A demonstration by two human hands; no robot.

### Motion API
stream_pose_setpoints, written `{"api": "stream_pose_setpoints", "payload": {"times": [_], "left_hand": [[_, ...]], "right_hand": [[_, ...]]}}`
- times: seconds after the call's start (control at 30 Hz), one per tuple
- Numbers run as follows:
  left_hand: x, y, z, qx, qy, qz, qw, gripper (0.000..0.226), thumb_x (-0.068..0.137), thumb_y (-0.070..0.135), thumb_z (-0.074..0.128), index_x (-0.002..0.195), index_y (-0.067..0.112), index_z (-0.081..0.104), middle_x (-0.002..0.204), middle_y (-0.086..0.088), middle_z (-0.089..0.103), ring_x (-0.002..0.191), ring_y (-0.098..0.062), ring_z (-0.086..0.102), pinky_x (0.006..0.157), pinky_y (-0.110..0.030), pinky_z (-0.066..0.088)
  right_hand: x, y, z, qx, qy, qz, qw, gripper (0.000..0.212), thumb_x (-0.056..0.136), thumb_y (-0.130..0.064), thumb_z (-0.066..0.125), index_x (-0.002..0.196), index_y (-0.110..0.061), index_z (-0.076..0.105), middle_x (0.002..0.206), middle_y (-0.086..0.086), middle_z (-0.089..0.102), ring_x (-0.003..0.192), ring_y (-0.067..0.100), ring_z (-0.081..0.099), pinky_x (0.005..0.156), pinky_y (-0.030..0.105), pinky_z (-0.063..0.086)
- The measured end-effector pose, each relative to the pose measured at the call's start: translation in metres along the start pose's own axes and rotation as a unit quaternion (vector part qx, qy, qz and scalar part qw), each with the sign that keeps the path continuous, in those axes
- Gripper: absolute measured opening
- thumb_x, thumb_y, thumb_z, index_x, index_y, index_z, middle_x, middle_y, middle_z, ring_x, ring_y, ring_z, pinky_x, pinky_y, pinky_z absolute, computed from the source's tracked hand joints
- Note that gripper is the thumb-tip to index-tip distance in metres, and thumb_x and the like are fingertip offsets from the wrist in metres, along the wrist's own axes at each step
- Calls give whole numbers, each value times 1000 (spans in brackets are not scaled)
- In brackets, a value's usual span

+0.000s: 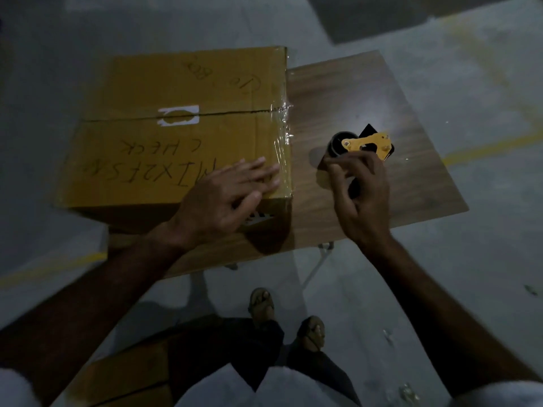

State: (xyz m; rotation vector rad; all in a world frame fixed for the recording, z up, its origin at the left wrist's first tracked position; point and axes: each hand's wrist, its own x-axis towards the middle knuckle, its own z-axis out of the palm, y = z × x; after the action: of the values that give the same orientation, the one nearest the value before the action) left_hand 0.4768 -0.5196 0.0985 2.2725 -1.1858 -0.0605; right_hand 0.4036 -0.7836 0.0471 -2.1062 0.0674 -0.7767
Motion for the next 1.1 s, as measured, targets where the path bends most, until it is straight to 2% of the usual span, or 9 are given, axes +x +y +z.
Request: {"api": "stream_pose_setpoints", "payload": {"times": [0.07,0.17,0.4,0.57,0.73,0.83,0.9,1.0,1.1], "left_hand": [[5,4,6,-39,59,-30,997,35,109,31,46,128,16,72,143,4,62,142,-12,50,118,-40,41],[8,5,15,-32,115,-35,992,30,103,36,62,113,13,78,129,2,71,131,-13,61,104,-44,54],[3,-4,25,56,133,32,989,31,97,34,76,113,7,77,132,-5,70,130,-21,63,99,-48,56],[1,-7,29,140,129,67,979,41,94,38,79,118,5,74,138,-7,66,132,-25,61,97,-48,57],[-1,-6,38,191,117,51,973,52,87,45,83,120,8,69,143,-6,63,135,-27,57,99,-45,53],[-1,-3,39,215,84,26,973,67,75,46,90,124,9,63,146,-5,59,136,-29,54,99,-44,48],[-2,-2,31,184,57,13,981,74,72,47,91,128,10,60,149,-3,56,140,-27,51,101,-47,50],[-1,-2,17,98,46,10,994,56,90,55,75,127,14,64,148,2,57,140,-19,51,98,-48,54],[6,-1,12,123,66,2,990,44,96,54,68,115,15,71,136,1,65,123,-21,62,83,-47,58]], "right_hand": [[6,-16,4,21,-77,-77,994,26,105,-39,60,115,-19,73,124,3,60,121,14,53,94,33,49],[10,-18,13,-9,-134,-102,986,25,99,-39,70,113,-19,75,133,9,58,128,8,45,100,29,45],[10,3,22,-61,-130,-200,969,31,96,-43,74,104,-13,76,137,14,60,123,20,53,92,42,50],[12,15,28,-95,-124,-280,947,39,94,-49,75,113,-16,68,142,17,58,120,30,59,89,48,50],[0,31,36,-100,-115,-277,949,53,91,-51,78,130,-22,56,150,16,50,131,31,52,105,41,42],[-11,28,40,-107,-147,-228,957,68,84,-39,85,138,-25,46,152,21,48,136,36,49,109,48,42],[-10,21,34,-125,-180,-216,951,72,81,-37,87,138,-25,44,155,22,44,140,38,45,112,52,40],[7,12,18,-118,-213,-245,938,58,88,-52,79,131,-21,55,157,19,42,141,34,43,111,51,41],[29,3,15,-107,-210,-296,926,43,98,-56,66,120,-19,63,153,16,48,138,30,47,110,41,41]]}}
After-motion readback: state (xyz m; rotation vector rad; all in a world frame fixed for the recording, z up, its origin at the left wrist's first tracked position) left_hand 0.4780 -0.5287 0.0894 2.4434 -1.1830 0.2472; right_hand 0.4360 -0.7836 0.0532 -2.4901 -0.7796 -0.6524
